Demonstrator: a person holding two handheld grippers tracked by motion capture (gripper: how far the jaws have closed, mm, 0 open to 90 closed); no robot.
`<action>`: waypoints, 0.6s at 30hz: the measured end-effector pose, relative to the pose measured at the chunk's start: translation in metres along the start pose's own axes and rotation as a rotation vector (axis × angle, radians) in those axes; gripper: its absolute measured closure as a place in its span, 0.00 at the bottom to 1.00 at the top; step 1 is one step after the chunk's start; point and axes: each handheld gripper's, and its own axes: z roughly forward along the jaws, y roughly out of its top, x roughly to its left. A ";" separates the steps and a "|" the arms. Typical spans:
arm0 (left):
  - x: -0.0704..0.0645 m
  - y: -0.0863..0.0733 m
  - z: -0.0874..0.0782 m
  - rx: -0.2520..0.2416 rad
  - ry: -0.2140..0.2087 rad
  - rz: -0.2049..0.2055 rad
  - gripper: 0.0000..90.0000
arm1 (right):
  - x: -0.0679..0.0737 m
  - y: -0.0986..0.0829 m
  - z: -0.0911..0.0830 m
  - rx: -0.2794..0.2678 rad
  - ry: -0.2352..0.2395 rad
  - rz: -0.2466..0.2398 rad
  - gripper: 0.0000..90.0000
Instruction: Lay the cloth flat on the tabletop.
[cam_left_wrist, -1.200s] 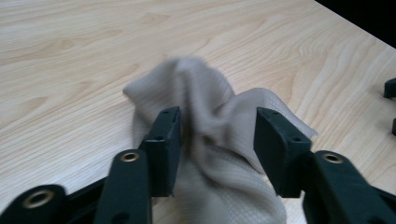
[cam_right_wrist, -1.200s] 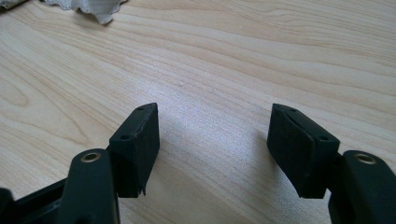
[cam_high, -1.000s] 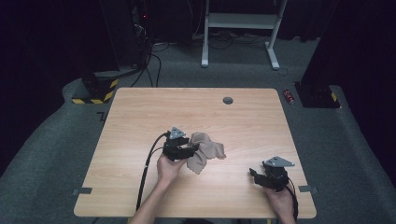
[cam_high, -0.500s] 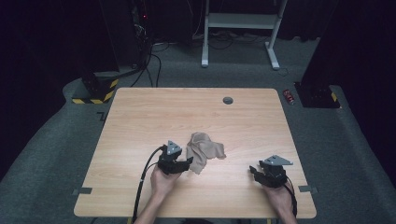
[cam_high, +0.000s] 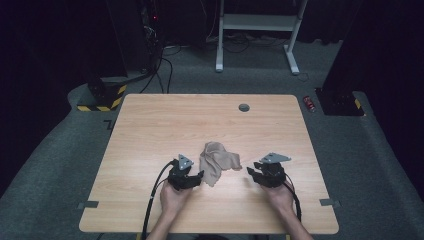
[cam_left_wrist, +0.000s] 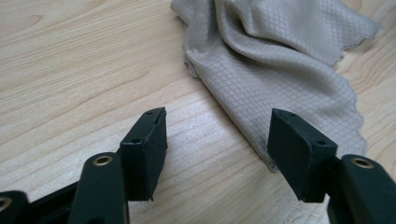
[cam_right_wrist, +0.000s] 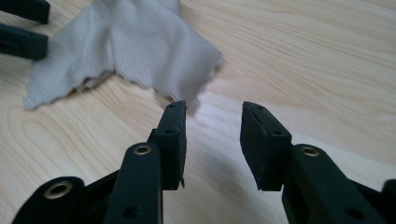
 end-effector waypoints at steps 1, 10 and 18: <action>-0.001 0.000 0.000 0.001 0.006 0.002 0.39 | 0.004 0.007 0.008 0.009 0.008 -0.011 0.69; -0.001 0.000 0.000 0.000 0.011 -0.007 0.38 | 0.012 0.022 0.033 0.066 0.042 -0.038 0.80; -0.001 0.000 0.000 0.003 0.016 -0.014 0.36 | 0.012 0.021 0.036 0.089 0.042 -0.054 0.99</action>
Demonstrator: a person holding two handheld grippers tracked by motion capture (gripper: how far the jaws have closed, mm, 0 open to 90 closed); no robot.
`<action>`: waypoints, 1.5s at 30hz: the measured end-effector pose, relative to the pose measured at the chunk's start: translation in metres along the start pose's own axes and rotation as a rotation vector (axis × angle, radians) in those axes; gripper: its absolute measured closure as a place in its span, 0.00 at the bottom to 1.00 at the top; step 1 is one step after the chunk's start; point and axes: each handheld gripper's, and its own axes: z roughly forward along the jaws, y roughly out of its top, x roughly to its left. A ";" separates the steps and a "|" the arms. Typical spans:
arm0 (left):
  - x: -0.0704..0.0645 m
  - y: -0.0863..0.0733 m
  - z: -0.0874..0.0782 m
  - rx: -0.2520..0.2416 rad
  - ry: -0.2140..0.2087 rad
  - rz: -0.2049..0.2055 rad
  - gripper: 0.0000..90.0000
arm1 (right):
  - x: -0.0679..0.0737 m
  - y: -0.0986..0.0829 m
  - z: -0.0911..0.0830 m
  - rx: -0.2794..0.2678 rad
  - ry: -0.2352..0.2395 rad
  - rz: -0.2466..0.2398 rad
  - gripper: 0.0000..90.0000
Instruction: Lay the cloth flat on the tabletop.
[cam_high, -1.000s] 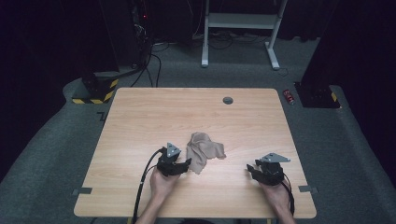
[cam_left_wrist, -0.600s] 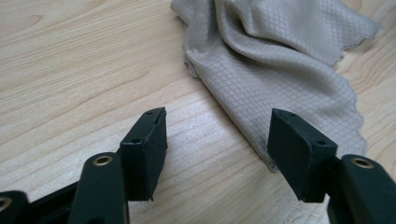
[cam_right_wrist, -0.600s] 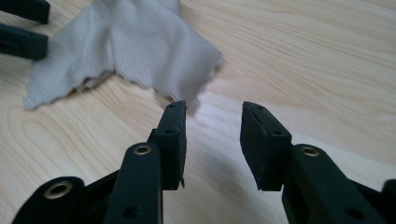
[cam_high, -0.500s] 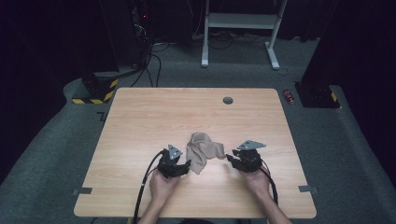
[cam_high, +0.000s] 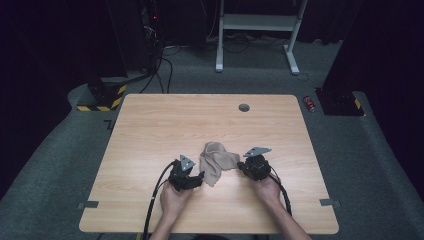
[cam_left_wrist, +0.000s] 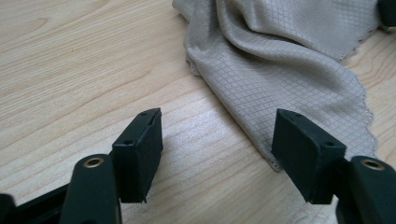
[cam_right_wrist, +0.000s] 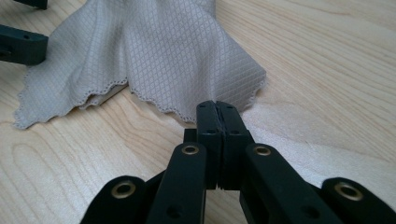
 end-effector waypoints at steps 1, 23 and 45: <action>0.000 0.000 0.000 0.000 -0.001 -0.002 0.36 | 0.000 0.000 -0.002 -0.004 -0.001 -0.004 0.99; -0.044 0.007 0.001 0.016 -0.137 0.139 0.57 | -0.001 0.005 -0.039 -0.099 0.002 -0.006 1.00; -0.012 0.011 -0.034 -0.057 -0.211 0.073 0.99 | -0.013 0.001 -0.067 -0.165 -0.030 0.021 0.99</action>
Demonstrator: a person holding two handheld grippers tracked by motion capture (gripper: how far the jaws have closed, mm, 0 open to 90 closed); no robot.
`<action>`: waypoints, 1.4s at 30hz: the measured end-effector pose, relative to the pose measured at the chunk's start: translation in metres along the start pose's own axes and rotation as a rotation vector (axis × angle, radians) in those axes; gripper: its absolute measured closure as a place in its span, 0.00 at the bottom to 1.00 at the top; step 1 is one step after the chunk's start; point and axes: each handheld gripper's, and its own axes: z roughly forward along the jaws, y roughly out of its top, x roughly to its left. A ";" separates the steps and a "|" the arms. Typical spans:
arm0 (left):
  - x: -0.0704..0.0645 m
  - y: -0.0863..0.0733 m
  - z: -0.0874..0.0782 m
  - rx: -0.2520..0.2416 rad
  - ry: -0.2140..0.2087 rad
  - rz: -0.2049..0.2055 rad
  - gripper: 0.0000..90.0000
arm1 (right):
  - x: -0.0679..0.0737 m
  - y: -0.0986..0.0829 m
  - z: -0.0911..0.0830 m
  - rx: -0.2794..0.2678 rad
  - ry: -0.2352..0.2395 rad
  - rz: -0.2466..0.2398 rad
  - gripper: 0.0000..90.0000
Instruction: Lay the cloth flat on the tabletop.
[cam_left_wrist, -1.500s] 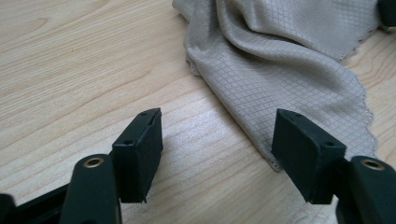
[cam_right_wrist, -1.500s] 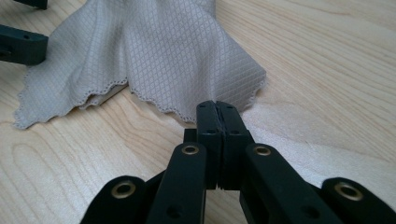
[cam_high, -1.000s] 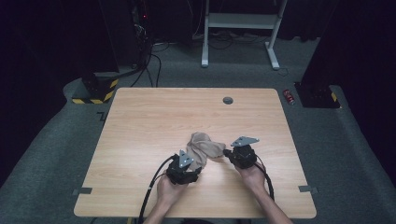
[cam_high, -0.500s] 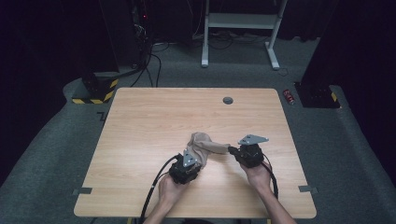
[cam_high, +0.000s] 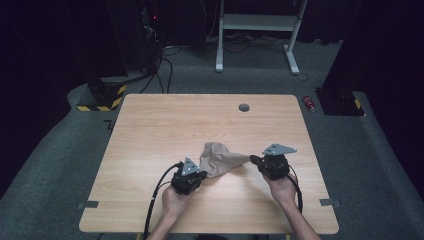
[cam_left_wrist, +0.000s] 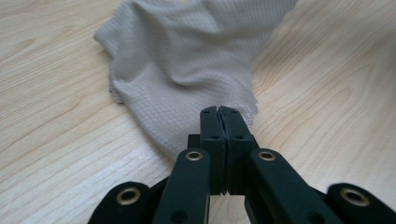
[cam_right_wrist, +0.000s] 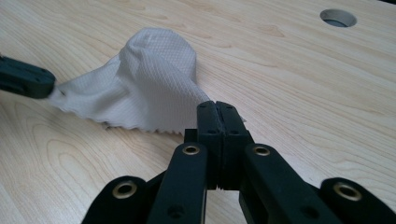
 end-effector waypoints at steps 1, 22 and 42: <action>0.000 0.000 0.000 0.000 0.000 0.000 0.99 | 0.000 -0.001 -0.002 0.000 -0.003 -0.005 0.99; -0.003 -0.032 -0.022 0.120 -0.012 0.045 0.88 | 0.027 -0.061 -0.013 0.133 0.052 -0.035 0.93; 0.014 -0.014 0.021 0.097 0.179 -0.029 0.48 | 0.008 0.002 0.063 0.133 0.039 0.024 0.72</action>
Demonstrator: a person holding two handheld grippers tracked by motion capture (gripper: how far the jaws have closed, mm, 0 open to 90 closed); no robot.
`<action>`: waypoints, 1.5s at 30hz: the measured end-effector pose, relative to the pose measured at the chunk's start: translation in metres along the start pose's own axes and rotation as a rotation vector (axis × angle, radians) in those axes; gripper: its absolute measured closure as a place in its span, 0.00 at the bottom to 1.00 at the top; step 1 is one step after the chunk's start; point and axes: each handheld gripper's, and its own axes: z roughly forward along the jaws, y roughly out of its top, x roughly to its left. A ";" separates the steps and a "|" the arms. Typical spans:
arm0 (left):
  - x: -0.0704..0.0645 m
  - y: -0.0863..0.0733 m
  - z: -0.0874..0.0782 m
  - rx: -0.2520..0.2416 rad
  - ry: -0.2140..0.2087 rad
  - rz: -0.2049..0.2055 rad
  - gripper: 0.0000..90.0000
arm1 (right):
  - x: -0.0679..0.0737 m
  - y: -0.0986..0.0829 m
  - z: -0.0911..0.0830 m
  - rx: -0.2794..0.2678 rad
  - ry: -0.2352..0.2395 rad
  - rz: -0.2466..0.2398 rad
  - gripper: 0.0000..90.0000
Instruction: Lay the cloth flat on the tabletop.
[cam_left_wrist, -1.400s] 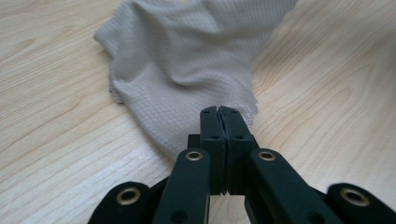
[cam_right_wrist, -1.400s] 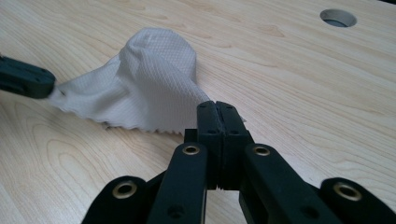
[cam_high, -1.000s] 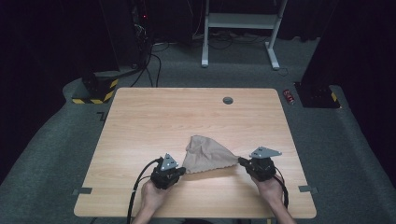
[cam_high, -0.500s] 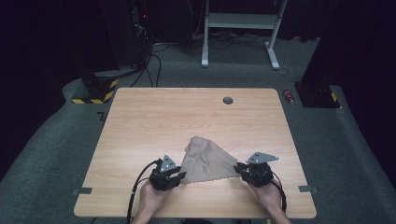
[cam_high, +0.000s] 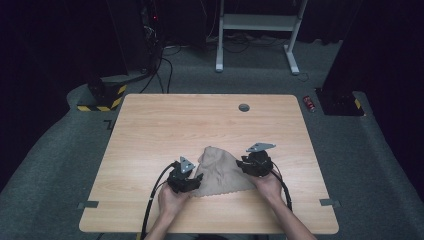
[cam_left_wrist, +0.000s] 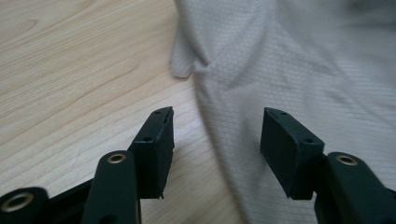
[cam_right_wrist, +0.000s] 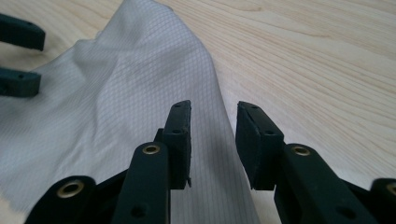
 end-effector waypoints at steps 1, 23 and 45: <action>0.001 0.000 0.000 0.003 -0.002 0.004 0.46 | -0.002 0.003 0.009 0.011 0.000 0.015 0.71; 0.005 -0.007 0.002 -0.039 -0.004 -0.021 0.39 | 0.025 0.017 -0.006 -0.053 0.105 -0.100 1.00; 0.005 -0.007 0.002 -0.038 -0.003 -0.026 0.38 | 0.044 0.003 -0.005 -0.031 0.109 -0.093 0.81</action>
